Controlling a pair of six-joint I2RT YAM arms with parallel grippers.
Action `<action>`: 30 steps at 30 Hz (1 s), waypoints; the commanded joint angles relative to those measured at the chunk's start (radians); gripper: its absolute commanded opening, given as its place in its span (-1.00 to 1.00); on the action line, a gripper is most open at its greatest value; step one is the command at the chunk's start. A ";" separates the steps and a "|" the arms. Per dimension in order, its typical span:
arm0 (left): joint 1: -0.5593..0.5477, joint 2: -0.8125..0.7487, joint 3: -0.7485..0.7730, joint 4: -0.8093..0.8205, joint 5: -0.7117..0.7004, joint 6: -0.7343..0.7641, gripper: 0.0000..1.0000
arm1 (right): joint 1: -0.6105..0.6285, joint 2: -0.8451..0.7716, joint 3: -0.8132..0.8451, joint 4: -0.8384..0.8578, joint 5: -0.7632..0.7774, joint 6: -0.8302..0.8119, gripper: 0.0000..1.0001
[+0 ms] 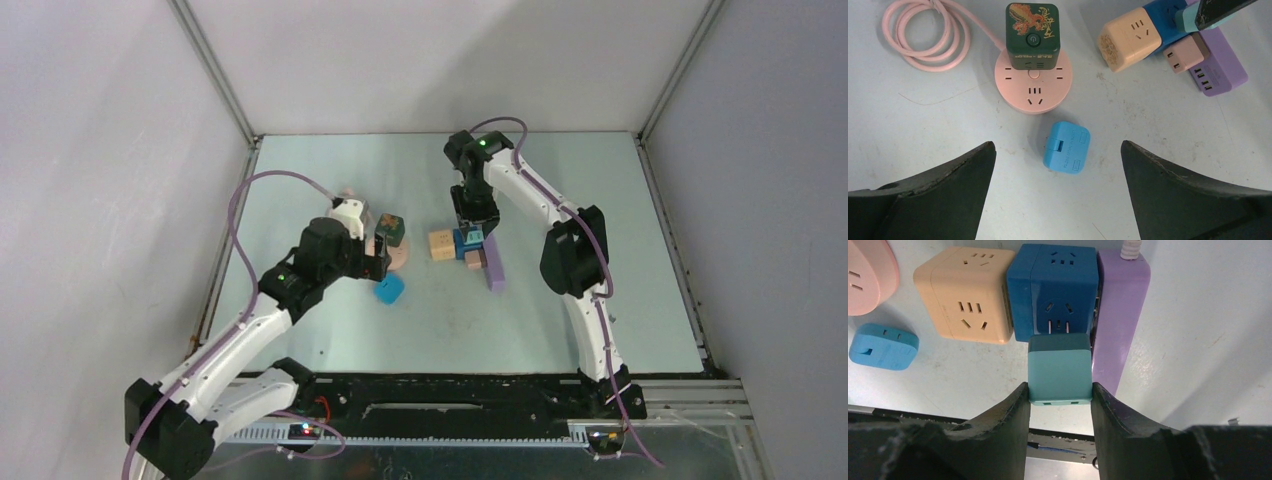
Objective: Insert the plug
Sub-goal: Move the socket to the center of the board.
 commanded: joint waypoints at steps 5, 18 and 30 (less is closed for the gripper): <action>0.007 0.015 0.036 0.027 0.001 -0.011 0.97 | -0.010 0.001 0.036 0.115 0.099 -0.034 -0.40; 0.008 0.030 0.041 0.033 0.001 -0.014 0.97 | -0.002 0.005 0.071 0.127 0.121 -0.042 -0.16; 0.008 0.037 0.051 0.029 -0.002 -0.007 0.97 | -0.006 0.004 0.083 0.153 0.134 -0.056 -0.05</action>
